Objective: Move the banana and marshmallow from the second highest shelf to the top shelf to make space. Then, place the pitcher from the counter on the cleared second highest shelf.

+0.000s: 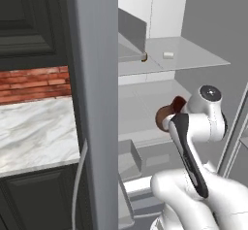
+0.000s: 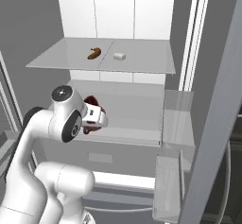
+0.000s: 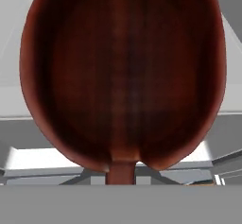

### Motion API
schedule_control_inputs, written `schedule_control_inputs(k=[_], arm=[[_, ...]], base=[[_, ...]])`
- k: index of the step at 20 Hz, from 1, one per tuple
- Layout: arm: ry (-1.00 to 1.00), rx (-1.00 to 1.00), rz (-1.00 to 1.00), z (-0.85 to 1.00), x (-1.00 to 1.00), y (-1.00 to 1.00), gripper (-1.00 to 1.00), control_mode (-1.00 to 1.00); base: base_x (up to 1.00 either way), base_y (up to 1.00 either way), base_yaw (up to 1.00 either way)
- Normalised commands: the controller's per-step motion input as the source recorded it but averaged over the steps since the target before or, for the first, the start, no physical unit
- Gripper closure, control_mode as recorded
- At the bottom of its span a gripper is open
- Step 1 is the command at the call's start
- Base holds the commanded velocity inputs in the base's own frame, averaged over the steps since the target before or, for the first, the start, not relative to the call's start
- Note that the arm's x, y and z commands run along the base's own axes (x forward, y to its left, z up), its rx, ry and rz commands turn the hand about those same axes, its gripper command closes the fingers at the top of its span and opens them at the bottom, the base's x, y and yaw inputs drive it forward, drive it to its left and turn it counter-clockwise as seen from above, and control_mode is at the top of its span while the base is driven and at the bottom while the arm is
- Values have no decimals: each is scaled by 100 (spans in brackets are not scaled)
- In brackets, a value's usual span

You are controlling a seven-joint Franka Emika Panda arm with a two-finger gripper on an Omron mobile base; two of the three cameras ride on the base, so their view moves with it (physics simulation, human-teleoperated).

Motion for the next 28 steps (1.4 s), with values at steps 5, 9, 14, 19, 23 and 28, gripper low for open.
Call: schedule_control_inputs(k=[5, 9, 14, 19, 23, 28], arm=[[0, 0, 0, -17, 49, -11, 100, -100], [5, 0, 0, -7, 47, 0, 100, -100], [11, 0, 0, -9, 47, 0, 100, -100], [4, -3, 0, -33, 42, 0, 100, -100], [0, -5, 0, -45, 40, 0, 100, -100], [0, -6, 0, -44, 39, 0, -100, -100]], base=[[0, 0, 0], [0, 0, 0], [0, 0, 0], [0, 0, 0], [0, 0, 0], [0, 0, 0]])
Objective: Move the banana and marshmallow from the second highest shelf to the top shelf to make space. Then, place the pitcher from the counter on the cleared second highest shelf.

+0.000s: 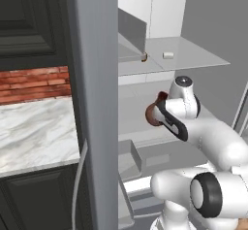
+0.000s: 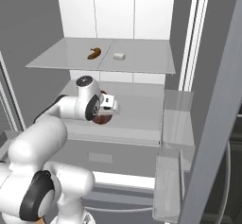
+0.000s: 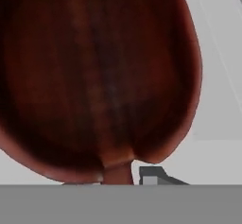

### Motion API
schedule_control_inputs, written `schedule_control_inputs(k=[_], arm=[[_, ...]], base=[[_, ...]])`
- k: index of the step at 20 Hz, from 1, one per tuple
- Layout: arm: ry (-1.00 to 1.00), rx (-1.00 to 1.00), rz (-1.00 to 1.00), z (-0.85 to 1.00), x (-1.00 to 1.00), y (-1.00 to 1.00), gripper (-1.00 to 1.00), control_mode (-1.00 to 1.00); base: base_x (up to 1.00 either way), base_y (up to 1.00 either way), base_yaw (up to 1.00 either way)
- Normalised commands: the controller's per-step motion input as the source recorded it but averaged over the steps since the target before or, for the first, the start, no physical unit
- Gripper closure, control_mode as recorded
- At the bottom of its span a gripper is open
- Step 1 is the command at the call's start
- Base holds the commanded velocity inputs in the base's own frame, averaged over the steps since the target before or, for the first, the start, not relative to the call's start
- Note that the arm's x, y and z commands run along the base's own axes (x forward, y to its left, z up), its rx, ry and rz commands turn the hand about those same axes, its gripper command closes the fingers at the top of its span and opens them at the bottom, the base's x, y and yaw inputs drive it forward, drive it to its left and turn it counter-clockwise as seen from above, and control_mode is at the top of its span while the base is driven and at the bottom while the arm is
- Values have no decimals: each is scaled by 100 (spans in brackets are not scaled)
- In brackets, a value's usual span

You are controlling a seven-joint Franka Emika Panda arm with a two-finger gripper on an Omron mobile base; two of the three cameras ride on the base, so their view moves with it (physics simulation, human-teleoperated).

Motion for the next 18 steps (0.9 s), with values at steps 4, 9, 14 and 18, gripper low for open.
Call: schedule_control_inputs(k=[4, 9, 14, 18], arm=[[0, -5, 0, -23, 18, 0, -100, -100], [-2, -3, 0, -3, 1, 18, -100, -100], [-9, -3, 0, 0, 0, 27, -100, -100], [-22, -1, 0, 1, -9, 1, -100, -100]], base=[[0, 0, 0], [0, 0, 0], [0, 0, 0], [0, 0, 0]])
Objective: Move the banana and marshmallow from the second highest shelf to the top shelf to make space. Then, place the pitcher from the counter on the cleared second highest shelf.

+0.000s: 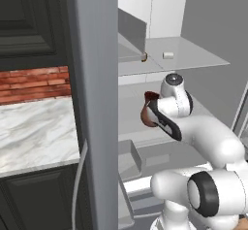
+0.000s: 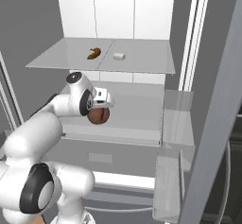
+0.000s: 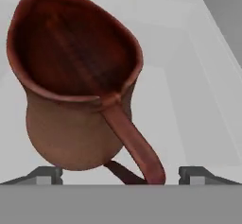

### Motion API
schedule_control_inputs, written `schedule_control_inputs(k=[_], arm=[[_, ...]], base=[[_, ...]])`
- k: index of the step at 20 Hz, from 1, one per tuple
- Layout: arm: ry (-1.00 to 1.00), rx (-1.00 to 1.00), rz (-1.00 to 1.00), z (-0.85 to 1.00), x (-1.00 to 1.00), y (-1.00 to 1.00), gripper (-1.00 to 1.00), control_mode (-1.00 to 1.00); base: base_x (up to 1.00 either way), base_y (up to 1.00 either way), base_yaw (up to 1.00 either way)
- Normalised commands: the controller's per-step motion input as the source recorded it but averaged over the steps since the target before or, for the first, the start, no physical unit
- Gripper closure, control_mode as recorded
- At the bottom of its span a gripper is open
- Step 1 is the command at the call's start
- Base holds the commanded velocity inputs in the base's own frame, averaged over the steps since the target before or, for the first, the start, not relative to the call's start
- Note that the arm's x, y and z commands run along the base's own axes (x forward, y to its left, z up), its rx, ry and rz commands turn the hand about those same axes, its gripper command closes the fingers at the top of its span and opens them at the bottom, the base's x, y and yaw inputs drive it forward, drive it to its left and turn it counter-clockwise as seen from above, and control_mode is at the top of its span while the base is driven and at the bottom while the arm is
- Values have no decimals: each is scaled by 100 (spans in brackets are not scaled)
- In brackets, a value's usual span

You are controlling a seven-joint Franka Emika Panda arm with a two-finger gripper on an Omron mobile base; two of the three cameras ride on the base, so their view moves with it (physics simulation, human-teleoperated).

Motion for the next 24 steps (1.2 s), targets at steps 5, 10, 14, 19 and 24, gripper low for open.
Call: schedule_control_inputs(k=[5, 10, 14, 19, 24], arm=[[-14, 0, 0, 5, -63, 1, -100, -100], [-16, 8, 2, 65, -94, 0, -100, -100], [-22, 11, 2, 93, -83, 0, -100, -100], [-17, 3, 0, 73, -69, 2, -100, -100], [-5, 0, 1, 16, -31, 19, -100, -100]], base=[[0, 0, 0], [0, 0, 0], [0, 0, 0], [0, 0, 0], [0, 0, 0]])
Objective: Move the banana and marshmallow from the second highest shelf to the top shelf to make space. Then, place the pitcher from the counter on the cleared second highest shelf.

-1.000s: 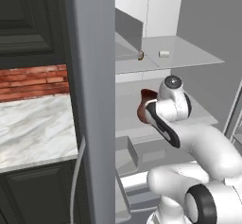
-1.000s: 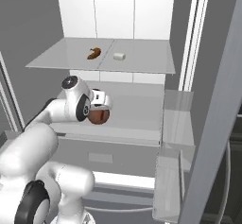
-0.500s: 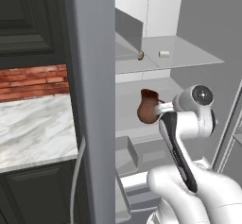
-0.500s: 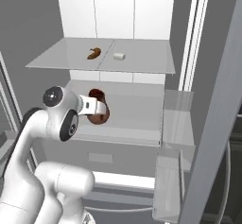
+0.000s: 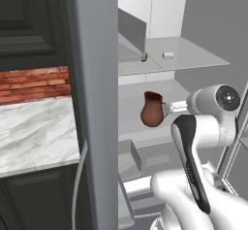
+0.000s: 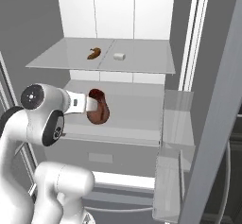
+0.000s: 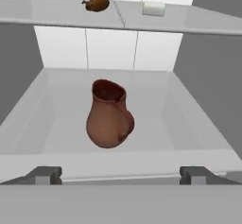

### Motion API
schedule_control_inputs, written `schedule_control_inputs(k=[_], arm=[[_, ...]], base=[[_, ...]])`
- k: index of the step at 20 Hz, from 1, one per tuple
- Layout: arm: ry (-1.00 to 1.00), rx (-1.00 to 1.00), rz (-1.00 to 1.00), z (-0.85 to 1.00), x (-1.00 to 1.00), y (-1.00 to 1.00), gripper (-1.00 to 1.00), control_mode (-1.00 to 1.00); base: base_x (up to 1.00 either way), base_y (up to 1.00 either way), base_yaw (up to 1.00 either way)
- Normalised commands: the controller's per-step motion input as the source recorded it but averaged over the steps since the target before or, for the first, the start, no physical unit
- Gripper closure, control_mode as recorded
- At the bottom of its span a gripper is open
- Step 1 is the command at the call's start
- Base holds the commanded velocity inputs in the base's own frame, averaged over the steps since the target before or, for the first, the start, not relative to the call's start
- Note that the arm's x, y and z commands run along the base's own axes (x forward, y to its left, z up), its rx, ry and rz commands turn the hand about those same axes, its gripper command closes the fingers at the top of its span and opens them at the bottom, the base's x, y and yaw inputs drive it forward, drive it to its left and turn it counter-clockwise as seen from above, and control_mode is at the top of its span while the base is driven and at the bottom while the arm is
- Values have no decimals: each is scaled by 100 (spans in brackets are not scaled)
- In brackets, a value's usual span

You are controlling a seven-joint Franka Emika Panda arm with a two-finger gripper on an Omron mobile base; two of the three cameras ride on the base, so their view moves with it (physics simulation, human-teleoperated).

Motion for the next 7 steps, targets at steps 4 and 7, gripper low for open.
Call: schedule_control_inputs(k=[4, 7], arm=[[0, 4, 0, 0, -4, -7, -100, -100], [0, 7, 0, 0, -1, -26, -100, -100]], base=[[0, 0, 0], [0, 0, 0]])
